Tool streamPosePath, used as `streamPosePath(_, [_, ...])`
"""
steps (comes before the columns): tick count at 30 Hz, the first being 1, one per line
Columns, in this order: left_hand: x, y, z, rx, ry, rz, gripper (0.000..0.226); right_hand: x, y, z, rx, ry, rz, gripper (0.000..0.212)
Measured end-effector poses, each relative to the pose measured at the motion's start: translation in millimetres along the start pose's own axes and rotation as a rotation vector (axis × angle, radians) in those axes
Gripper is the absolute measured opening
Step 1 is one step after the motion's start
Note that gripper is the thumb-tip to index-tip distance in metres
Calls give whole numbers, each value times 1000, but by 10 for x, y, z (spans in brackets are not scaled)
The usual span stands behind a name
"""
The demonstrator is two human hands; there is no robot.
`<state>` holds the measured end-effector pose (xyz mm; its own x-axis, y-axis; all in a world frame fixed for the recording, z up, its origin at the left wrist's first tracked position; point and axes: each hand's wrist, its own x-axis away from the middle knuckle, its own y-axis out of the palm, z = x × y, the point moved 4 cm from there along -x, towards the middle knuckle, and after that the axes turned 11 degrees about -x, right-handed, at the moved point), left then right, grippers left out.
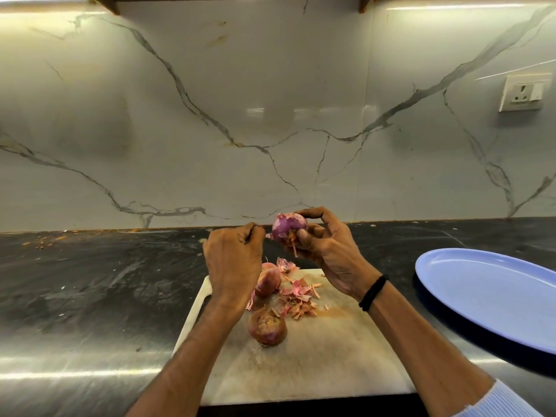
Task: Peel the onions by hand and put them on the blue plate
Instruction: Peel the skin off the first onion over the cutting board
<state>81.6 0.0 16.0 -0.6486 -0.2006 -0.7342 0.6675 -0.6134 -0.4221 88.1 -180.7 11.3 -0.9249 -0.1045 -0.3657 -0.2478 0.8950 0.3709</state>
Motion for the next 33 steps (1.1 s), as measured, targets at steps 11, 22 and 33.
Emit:
streamPosePath(11, [10,56,208,160,204,-144,62,24,18,-24,-26,17,-15,33])
streamPosePath(22, [21,-62,181,320,123,-1,23,46,68,-22,-1,25,-86,36])
streamPosePath(33, [-29,-58,149,515,-115,-70,31,56,111,-27,-107,82,-160,50])
